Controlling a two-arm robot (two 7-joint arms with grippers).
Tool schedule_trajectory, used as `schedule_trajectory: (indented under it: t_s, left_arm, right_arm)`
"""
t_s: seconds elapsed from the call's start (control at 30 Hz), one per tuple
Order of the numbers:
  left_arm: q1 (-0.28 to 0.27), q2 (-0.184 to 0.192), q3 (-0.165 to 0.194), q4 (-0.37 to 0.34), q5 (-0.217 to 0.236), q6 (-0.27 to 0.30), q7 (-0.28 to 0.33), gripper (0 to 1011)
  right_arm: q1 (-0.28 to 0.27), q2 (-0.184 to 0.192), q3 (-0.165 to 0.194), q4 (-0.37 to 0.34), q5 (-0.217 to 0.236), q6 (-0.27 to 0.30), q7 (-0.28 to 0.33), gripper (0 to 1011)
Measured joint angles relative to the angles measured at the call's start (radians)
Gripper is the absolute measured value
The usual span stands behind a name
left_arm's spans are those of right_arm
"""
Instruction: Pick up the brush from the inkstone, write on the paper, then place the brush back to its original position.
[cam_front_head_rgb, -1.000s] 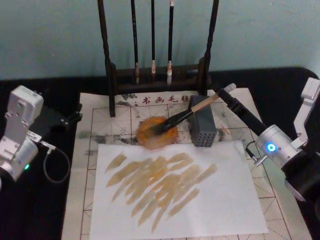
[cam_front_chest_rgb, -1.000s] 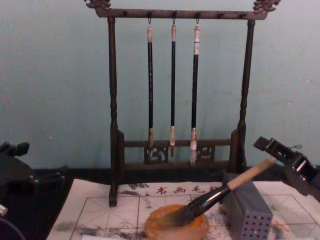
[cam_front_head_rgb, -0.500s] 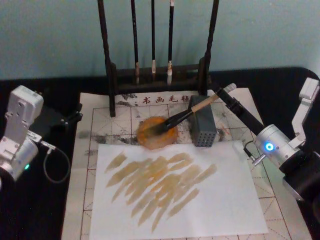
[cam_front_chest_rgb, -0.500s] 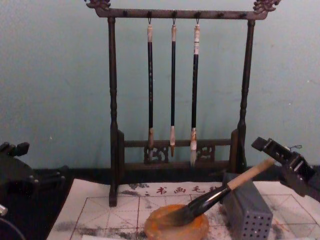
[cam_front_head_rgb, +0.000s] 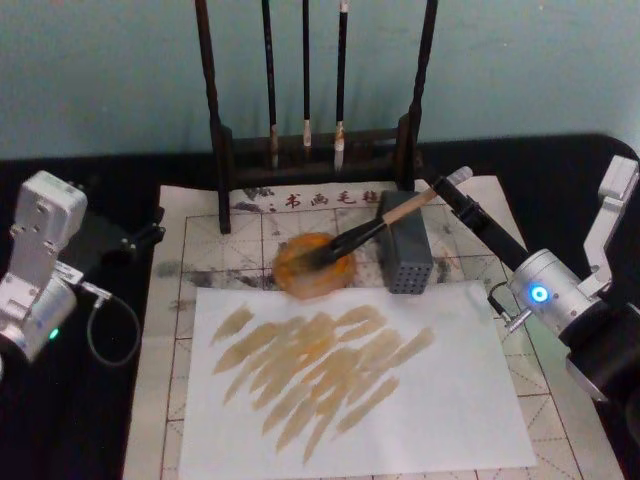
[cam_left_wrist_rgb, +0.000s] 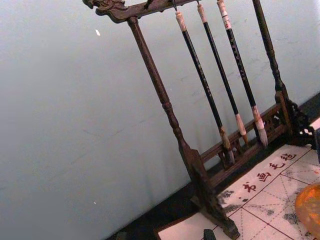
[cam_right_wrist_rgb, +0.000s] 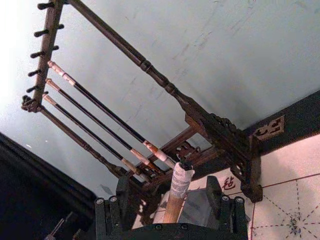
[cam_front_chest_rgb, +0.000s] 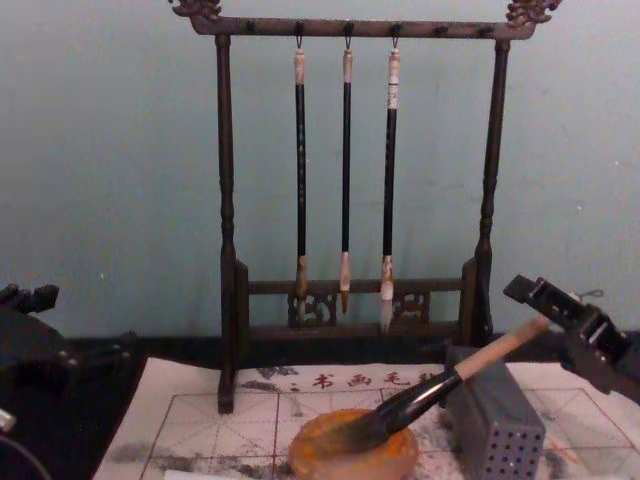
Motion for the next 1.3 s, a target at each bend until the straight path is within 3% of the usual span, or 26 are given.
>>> schedule_trajectory:
  t_s: [0.37, 0.53, 1.3]
  left_arm:
    - [0.000, 0.000, 0.000, 0.000, 0.000, 0.000, 0.000, 1001]
    - [0.000, 0.000, 0.000, 0.000, 0.000, 0.000, 0.000, 1001]
    - [0.000, 0.000, 0.000, 0.000, 0.000, 0.000, 0.000, 1001]
  right_arm:
    - [0.000, 0.000, 0.000, -0.001, -0.001, 0.000, 0.000, 1000]
    - [0.000, 0.000, 0.000, -0.001, -0.002, 0.000, 0.000, 934]
    - [0.000, 0.000, 0.000, -0.001, -0.002, 0.000, 0.000, 229]
